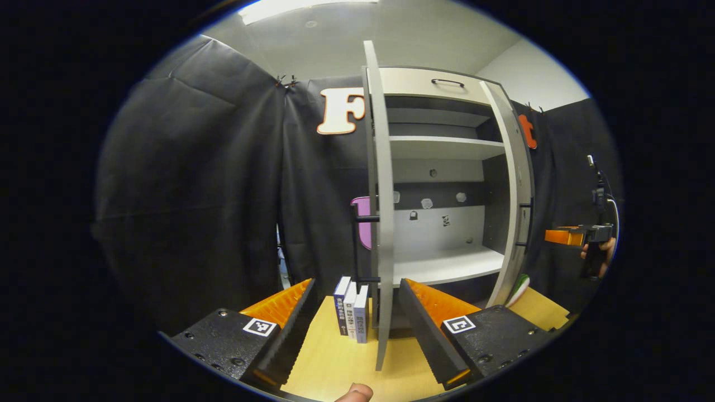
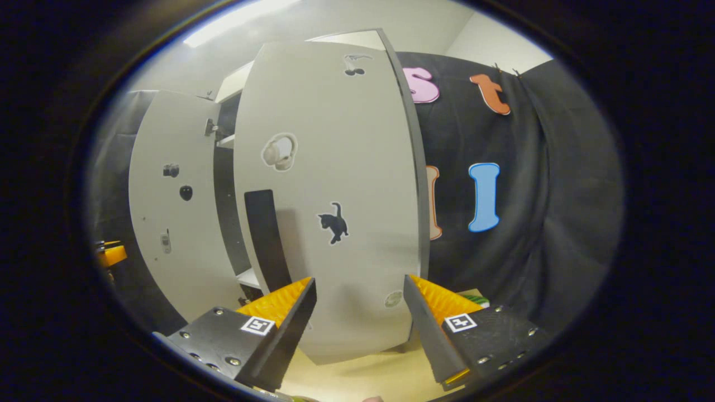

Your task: Grasp the bottle in the cabinet with the left hand and place it on the coaster, then close the right door with the right hand and the left door with the left hand.

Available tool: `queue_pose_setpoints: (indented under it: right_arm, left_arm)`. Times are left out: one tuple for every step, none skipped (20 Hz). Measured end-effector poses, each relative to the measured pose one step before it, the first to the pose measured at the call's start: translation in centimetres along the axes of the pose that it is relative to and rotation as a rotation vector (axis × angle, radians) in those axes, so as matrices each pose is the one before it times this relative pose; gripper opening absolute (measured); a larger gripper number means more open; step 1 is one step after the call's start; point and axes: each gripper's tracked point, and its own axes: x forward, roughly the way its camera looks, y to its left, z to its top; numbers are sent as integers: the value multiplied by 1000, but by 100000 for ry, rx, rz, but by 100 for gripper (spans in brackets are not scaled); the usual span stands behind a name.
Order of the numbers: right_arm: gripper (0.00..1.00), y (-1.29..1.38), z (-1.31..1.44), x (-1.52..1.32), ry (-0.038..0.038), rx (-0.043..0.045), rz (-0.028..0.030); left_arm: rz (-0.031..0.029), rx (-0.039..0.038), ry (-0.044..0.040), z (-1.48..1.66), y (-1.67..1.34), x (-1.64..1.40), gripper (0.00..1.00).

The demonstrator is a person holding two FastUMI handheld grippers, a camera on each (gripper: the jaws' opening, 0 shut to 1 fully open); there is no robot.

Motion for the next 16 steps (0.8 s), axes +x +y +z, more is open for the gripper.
queue_pose_setpoints:
  right_arm:
    - [95, 187, -41, -47, 287, -94, 343]
    - [95, 15, -170, -73, 373, 97, 6]
    - [95, 4, -110, -64, 333, -18, 236]
    - [95, 70, 15, -28, 209, -144, 107]
    - [95, 55, 101, -92, -12, -194, 147]
    - [93, 102, 15, -143, 174, -128, 183]
    - [95, 73, 123, -131, -163, -168, 197]
    - [95, 68, 127, -190, -383, -271, 10]
    - [93, 58, 140, -247, -372, -140, 244]
    - [95, 143, 86, -264, -311, -198, 116]
    - [95, 57, 17, -268, -240, -336, -29]
    - [95, -18, 92, -155, -172, -542, 5]
    - [95, -49, 74, -138, -110, -586, -182]
    - [95, -81, -124, -254, -39, -359, -204]
    - [95, -187, 19, -218, -75, -95, -278]
    - [95, -176, 48, -308, -52, 45, -305]
  left_arm:
    - [1384, -524, 742, -61, 875, -215, 93]
    - [1377, -586, 722, -193, 781, -50, 93]
    - [987, -629, 262, -133, 594, 120, 95]
    - [1148, -418, 532, -36, 694, 196, 95]
    - [1443, -267, 560, -274, 828, 294, 93]
    - [1263, -134, 644, -123, 714, 315, 93]
    - [1211, -163, 104, 19, 939, 367, 93]
    - [805, 35, 36, 132, 539, 352, 93]
    - [889, 5, 14, 55, 458, 397, 93]
    - [774, 156, 127, 147, 603, 617, 95]
    - [1039, 48, -1, 52, 659, 603, 93]
    - [1074, -329, -175, 250, 698, 563, 93]
    - [531, -596, -220, 224, 371, 588, 93]
    - [580, -913, -164, 214, 323, 700, 93]
    - [82, -669, -109, 256, 208, 592, 95]
    - [445, -345, -259, 212, 230, 540, 93]
